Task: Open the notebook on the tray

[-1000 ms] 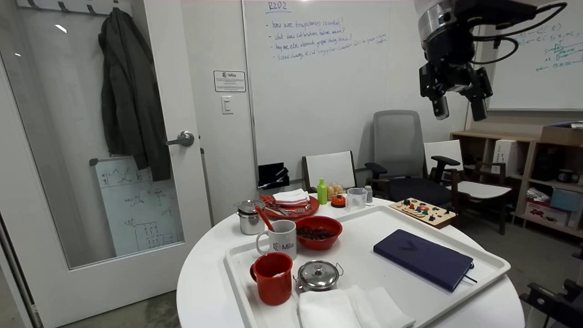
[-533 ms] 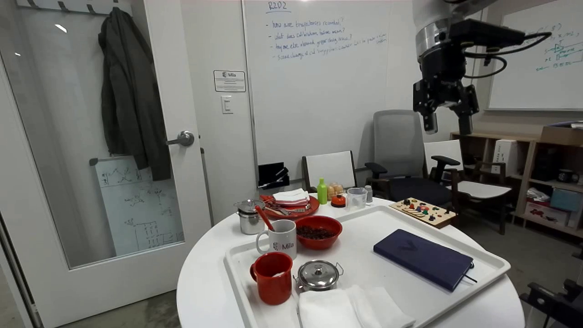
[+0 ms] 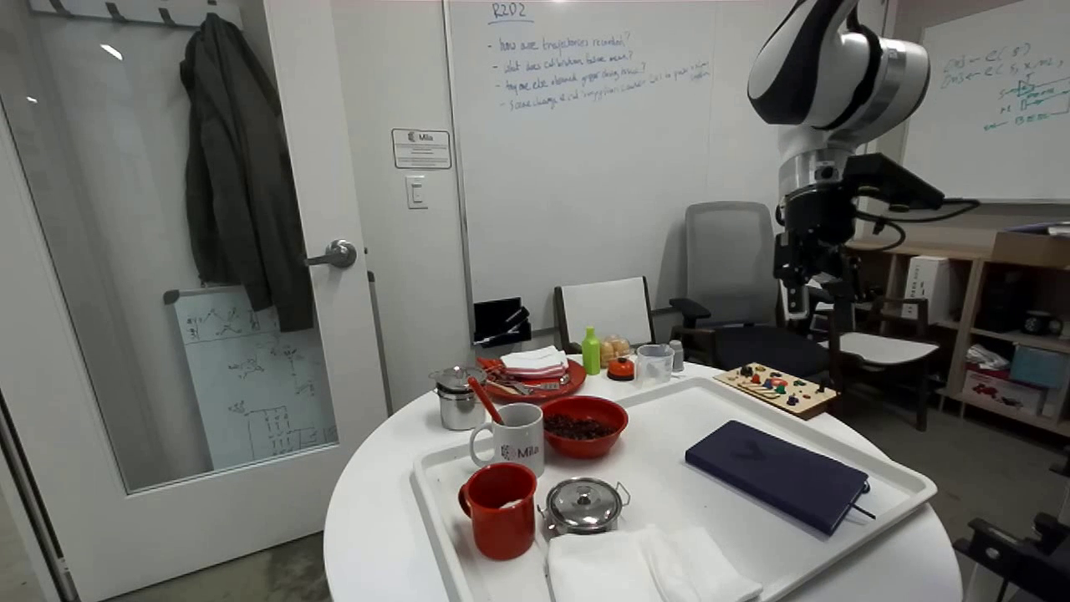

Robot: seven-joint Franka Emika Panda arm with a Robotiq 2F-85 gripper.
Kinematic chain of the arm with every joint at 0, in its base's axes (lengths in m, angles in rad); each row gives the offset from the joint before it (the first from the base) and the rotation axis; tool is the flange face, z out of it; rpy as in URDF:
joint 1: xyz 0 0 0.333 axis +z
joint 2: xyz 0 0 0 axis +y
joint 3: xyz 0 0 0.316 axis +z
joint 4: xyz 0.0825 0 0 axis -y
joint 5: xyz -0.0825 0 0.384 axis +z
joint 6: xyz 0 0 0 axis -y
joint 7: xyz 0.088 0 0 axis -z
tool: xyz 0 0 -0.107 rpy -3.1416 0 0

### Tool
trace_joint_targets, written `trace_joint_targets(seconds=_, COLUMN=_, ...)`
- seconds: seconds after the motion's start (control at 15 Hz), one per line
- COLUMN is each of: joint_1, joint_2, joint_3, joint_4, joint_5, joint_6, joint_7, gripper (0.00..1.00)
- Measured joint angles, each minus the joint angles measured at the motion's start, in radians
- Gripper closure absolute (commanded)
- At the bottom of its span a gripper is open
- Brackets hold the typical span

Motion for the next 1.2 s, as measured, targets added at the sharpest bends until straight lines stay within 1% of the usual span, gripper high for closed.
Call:
trace_joint_targets(seconds=0.07, joint_1=-0.013, joint_2=0.021, joint_3=0.003, joint_4=0.023, joint_5=0.004, joint_6=-0.04, joint_7=-0.047, gripper=0.0)
trace_joint_targets(seconds=0.2, joint_1=-0.026, joint_2=0.031, joint_3=0.005, joint_4=0.057, joint_5=0.003, joint_6=-0.112, joint_7=-0.079, gripper=0.0)
trace_joint_targets(seconds=0.33, joint_1=-0.027, joint_2=0.028, joint_3=0.007, joint_4=0.069, joint_5=0.003, joint_6=-0.132, joint_7=-0.082, gripper=0.0)
trace_joint_targets(seconds=0.53, joint_1=-0.027, joint_2=0.029, joint_3=0.011, joint_4=0.071, joint_5=0.005, joint_6=-0.125, joint_7=-0.083, gripper=0.0)
trace_joint_targets(seconds=0.6, joint_1=-0.028, joint_2=0.034, joint_3=0.011, joint_4=0.07, joint_5=0.012, joint_6=-0.097, joint_7=-0.083, gripper=0.0)
trace_joint_targets(seconds=0.73, joint_1=-0.034, joint_2=0.056, joint_3=0.011, joint_4=0.071, joint_5=0.049, joint_6=0.011, joint_7=-0.083, gripper=0.0)
trace_joint_targets(seconds=0.87, joint_1=-0.046, joint_2=0.099, joint_3=0.012, joint_4=0.085, joint_5=0.093, joint_6=0.123, joint_7=-0.084, gripper=0.0)
trace_joint_targets(seconds=0.93, joint_1=-0.057, joint_2=0.13, joint_3=0.014, joint_4=0.103, joint_5=0.112, joint_6=0.157, joint_7=-0.084, gripper=0.0)
trace_joint_targets(seconds=1.07, joint_1=-0.086, joint_2=0.21, joint_3=0.021, joint_4=0.155, joint_5=0.142, joint_6=0.191, joint_7=-0.084, gripper=0.0)
trace_joint_targets(seconds=1.2, joint_1=-0.123, joint_2=0.298, joint_3=0.028, joint_4=0.219, joint_5=0.156, joint_6=0.193, joint_7=-0.08, gripper=0.0)
